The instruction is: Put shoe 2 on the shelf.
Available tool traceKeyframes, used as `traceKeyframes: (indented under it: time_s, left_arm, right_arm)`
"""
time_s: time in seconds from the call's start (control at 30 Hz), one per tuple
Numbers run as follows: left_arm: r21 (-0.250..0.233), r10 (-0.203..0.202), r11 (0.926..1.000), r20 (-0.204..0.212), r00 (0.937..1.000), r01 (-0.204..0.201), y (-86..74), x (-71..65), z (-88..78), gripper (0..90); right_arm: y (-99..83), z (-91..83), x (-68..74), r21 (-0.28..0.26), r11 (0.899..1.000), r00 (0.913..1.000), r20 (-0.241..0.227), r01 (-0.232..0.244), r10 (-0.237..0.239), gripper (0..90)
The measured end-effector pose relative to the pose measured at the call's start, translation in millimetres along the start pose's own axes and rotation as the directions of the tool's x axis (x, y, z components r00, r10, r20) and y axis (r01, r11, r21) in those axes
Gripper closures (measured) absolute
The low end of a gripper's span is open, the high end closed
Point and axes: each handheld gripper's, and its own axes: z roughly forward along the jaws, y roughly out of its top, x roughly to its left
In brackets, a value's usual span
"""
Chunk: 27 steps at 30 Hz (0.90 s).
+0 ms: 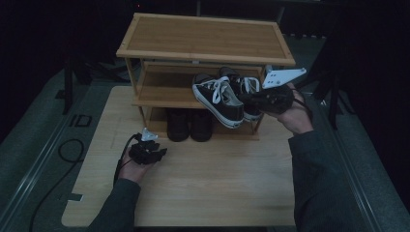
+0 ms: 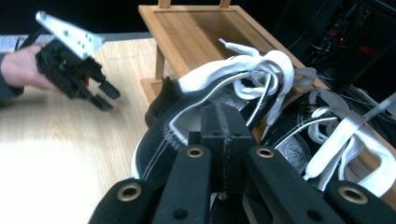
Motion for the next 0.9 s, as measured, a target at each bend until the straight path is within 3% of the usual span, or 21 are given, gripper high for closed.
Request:
traceKeyframes:
  time_s: [0.17,0.33,0.53,0.9]
  left_arm:
    - [-0.055,0.025,0.9983,0.048,0.9985,-0.022,17.6,-6.7,-15.8,64.6]
    - [-0.096,0.059,0.994,0.062,0.9963,-0.053,38.1,-13.2,-27.5,68.4]
    - [-0.104,0.106,0.9896,0.048,0.9932,-0.1,61.2,-15.8,-32.5,76.5]
    - [-0.126,0.117,0.986,0.046,0.9921,-0.11,81.0,-12.9,-31.2,81.5]
  right_arm:
    - [-2.7,-7.1,3.1,-0.007,1.0,0.9998,-0.013,0.012,-0.013,90.0]
    - [-9.2,-12.4,2.3,-0.011,1.0,1.0,0.001,0.007,-0.007,90.0]
    - [-18.0,-13.2,2.8,-0.004,1.0,1.0,-0.005,0.007,-0.007,90.0]
    - [-30.3,-13.6,3.6,0.003,1.0,0.9999,-0.011,0.004,-0.004,90.0]
